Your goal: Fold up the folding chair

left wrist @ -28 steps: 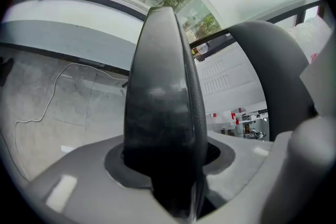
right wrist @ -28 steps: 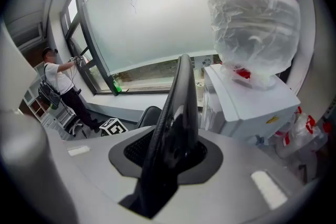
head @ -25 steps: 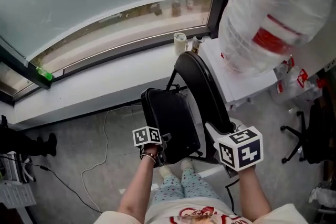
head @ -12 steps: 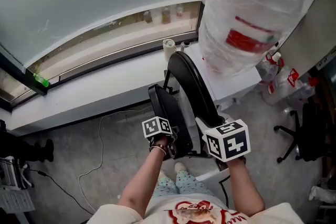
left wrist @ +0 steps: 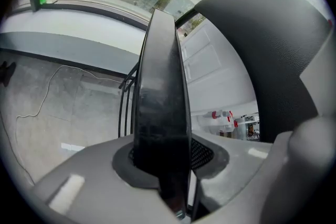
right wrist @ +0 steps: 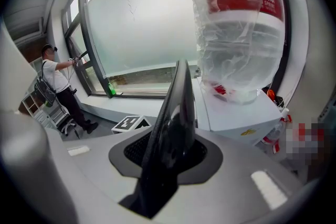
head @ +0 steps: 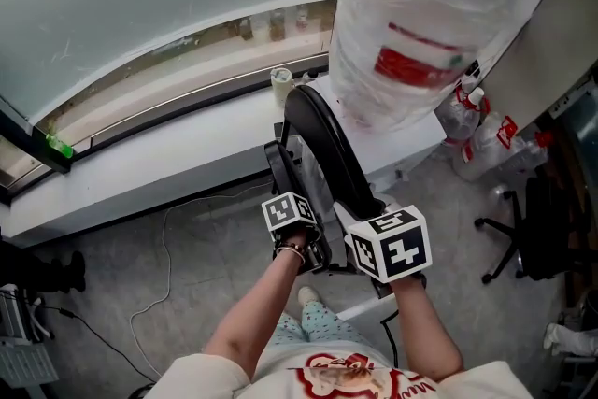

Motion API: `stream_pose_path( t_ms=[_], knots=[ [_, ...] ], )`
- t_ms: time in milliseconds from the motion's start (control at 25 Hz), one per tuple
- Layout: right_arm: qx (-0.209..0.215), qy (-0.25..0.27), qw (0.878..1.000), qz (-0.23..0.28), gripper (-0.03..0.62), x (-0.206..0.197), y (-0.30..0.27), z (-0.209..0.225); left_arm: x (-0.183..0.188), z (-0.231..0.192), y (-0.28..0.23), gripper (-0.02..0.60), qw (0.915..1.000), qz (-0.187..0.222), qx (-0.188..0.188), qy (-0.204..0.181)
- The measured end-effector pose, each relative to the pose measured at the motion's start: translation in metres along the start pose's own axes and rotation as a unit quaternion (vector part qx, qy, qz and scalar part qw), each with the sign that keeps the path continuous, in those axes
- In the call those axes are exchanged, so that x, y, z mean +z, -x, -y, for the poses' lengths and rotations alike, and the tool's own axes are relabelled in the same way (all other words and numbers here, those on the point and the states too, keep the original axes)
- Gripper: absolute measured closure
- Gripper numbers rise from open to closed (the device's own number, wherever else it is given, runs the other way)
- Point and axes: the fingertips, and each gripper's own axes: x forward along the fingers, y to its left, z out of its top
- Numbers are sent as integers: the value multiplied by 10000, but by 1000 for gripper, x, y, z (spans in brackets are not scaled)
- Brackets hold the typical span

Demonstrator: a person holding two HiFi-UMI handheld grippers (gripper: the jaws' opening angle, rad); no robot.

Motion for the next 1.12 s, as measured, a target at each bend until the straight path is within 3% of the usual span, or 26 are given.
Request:
stream_pose_path(
  t_ms=[720,1000,1120],
  knots=[
    [-84,-19,10000,27,484,2,6,22,0,41,-28,443,9985,-48,549,-11],
    [-108,32,9999,15,485,3,5,23,4,42,-33,445,9983,-51,562,-149],
    [-43,-46,10000,50,473,2,5,24,1,44,-33,439,9984,-188,397,-356]
  ],
)
